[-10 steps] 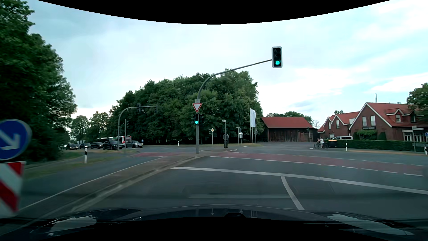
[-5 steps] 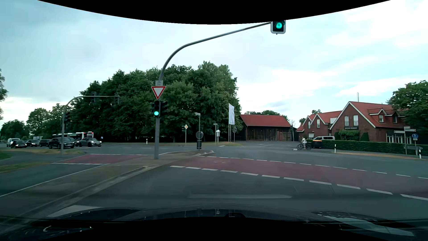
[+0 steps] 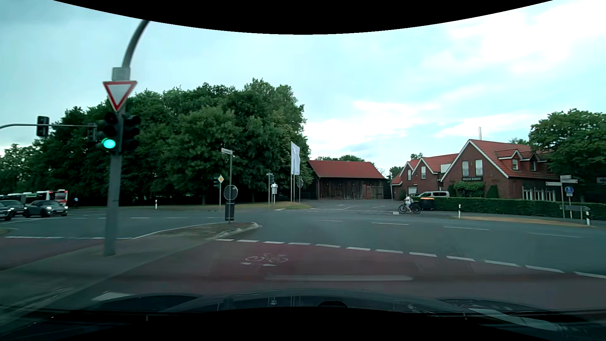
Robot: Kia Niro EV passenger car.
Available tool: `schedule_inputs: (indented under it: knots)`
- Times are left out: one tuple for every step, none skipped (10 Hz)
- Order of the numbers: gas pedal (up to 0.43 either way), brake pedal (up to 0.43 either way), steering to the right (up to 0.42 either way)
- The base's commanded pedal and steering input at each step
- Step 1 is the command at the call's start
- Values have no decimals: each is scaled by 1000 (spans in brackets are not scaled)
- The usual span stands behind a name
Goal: Follow the waypoints while adhering to traffic rules and regulations
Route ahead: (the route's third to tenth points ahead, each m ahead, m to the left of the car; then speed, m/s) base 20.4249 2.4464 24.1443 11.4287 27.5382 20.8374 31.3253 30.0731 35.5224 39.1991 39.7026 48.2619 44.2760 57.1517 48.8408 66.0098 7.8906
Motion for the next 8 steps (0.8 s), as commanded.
schedule_inputs:
  knots:
    - [0,0,81]
    - [0,0,55]
    - [28,0,37]
    - [59,0,21]
    - [130,0,0]
    - [130,0,-34]
    - [130,0,-67]
    - [130,0,-103]
